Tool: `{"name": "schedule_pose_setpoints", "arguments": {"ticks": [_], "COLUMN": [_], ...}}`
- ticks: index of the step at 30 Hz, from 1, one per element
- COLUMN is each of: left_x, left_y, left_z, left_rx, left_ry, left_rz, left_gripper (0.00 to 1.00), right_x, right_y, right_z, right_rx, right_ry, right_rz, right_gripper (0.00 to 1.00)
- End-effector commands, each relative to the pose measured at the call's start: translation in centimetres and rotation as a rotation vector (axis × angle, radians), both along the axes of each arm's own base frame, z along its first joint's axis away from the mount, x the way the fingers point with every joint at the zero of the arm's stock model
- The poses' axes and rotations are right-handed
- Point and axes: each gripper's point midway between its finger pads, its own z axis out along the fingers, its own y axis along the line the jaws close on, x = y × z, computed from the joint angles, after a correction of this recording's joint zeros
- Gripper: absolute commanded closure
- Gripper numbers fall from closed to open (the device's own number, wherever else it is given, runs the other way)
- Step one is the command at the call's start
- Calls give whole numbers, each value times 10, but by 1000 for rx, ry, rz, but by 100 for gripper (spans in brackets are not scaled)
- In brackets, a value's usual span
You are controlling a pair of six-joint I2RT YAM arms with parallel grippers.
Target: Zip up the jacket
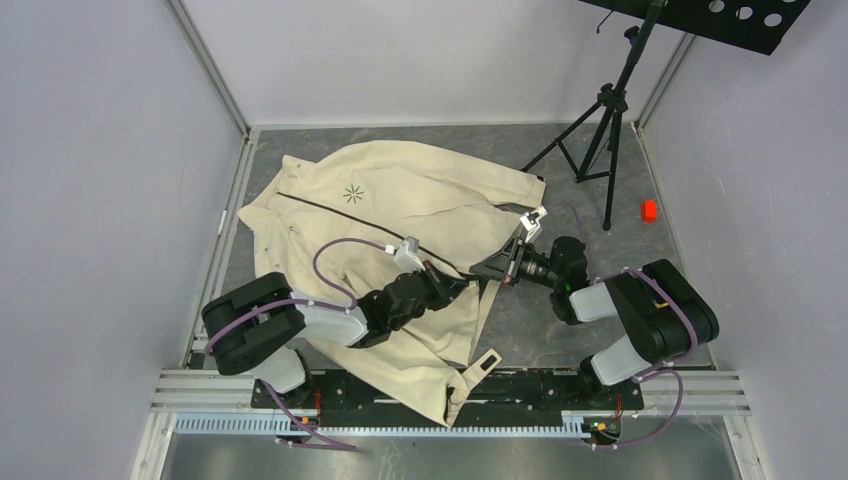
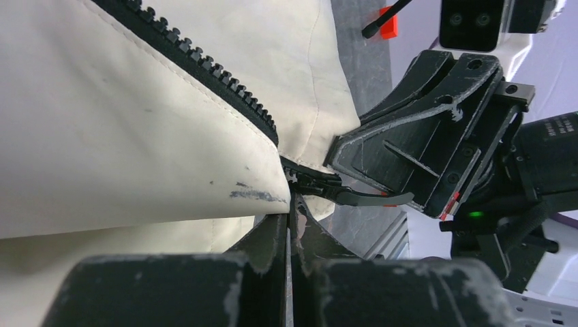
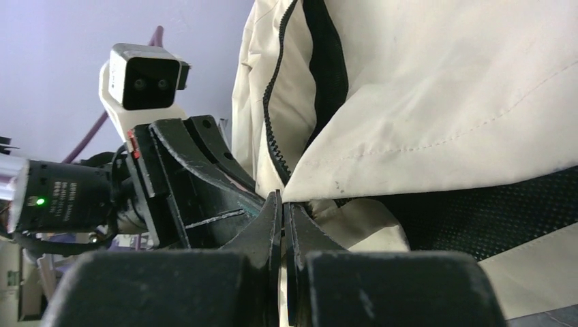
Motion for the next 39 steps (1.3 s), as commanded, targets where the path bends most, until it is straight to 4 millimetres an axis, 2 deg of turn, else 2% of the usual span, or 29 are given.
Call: {"name": "schedule_pose_setpoints", "arguments": {"ticks": [1,4,8,16,23,29,33,39], "left_x": [-4,-2,-6,-9,-9,-8,-8,-8], "left_y": [-28,-25,-21,-35,-27,-26,-25,-24], "left_z": [61,65,61,66,47,41,36,26], "left_rx": [-116,-118,-157,-229,-218,-258,-254,-223], "left_ry": [-51,-61,-47,-53,-9,12,20,21], "left_rz": [-54,-39,-36,-92,-86,-91,-91,-97], "left_gripper": [98,98,98,98,98,98,98,98], "right_x": [12,11,12,8,6,0,1,6], "right_y": [-1,-2,-2,-1,-7,-10,-12,-19], "right_z": [-4,-6,-6,-6,-14,-21,-21,-28], "right_rx": [-77,-90,-108,-125,-207,-224,-252,-338], "right_ry": [-65,-68,-79,-87,-103,-93,-109,-122], "right_rz": [-51,-54,-53,-55,-54,-47,-51,-57], "right_gripper": [100,100,100,100,100,99,94,76]}}
